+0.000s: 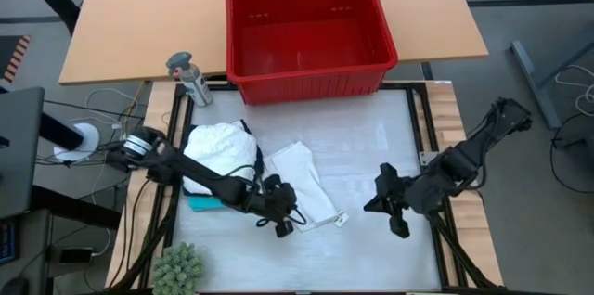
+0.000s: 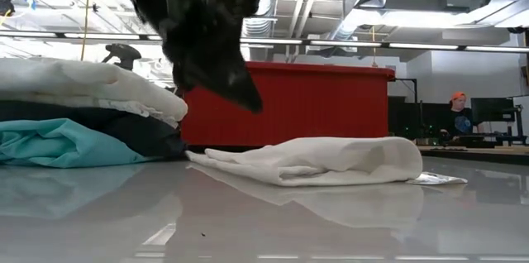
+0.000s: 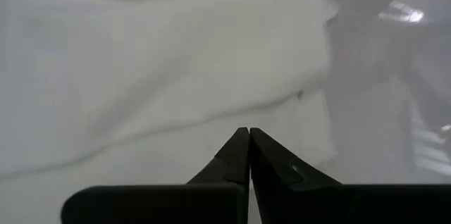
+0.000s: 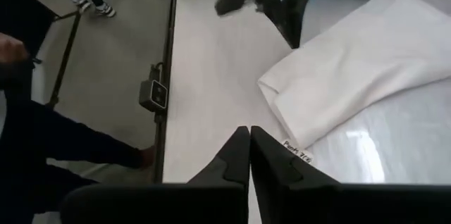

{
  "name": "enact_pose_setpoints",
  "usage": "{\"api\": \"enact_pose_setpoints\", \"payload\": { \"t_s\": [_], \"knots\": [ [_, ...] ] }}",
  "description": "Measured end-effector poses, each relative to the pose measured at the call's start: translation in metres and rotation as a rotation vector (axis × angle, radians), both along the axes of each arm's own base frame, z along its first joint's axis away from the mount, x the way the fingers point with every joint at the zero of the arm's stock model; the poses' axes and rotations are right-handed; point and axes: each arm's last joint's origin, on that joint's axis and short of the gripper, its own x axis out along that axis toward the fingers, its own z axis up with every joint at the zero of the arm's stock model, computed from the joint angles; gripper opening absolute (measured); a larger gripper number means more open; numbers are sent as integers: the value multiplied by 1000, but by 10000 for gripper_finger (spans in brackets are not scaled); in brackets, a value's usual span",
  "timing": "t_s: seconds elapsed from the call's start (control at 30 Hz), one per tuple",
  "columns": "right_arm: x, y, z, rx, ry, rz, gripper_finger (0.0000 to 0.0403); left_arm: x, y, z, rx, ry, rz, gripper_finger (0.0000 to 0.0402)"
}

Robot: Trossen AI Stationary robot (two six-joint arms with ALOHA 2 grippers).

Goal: Fold laundry
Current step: Fold the white shorts

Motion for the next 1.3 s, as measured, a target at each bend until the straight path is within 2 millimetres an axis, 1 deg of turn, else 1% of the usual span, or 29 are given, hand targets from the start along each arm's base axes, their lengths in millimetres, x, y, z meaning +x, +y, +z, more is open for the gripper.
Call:
{"api": "enact_pose_setpoints", "payload": {
  "t_s": [0.1, 0.23, 0.33, 0.4, 0.53, 0.63, 0.77, 0.87, 0.93, 1.03, 1.13, 1.23, 1.3],
  "knots": [
    [2, 6, -3, 5, 12, 13, 28, 6, -1, -15, 5, 44, 5, 0],
    [0, 11, -2, 25, 5, 30, 19, 11, -5, -26, -44, 66, -7, 0],
    [-3, 13, -1, 42, -1, 24, 24, 12, -6, -38, -63, 90, 8, 0],
    [-4, 14, -1, 55, -2, 24, 31, 14, -5, -38, -71, 78, 21, 0],
    [-4, 16, -2, 59, 8, 22, 34, 21, -1, -49, -121, 74, 10, 0],
    [-4, 16, -3, 50, 13, 22, 28, 33, 2, -57, -170, 40, 13, 0],
    [-3, 11, -9, -29, 12, -26, 27, 58, 7, -60, -214, 13, 13, 0],
    [0, 6, -17, -113, 38, -87, 42, 75, 9, -55, -201, -5, 0, 0],
    [2, 2, -23, -161, 91, -102, 59, 86, 12, -47, -182, -33, -2, 0],
    [5, -2, -29, -204, 140, -121, 91, 101, 22, -32, -147, -87, 14, 0],
    [6, -3, -30, -219, 137, -141, 125, 116, 38, -9, -117, -140, 12, 0],
    [5, -3, -29, -220, 135, -137, 159, 120, 50, 7, -149, -38, -43, 0],
    [5, 2, -33, -237, 145, -119, 178, 117, 48, 19, -121, 26, -90, 0]
  ]
}}
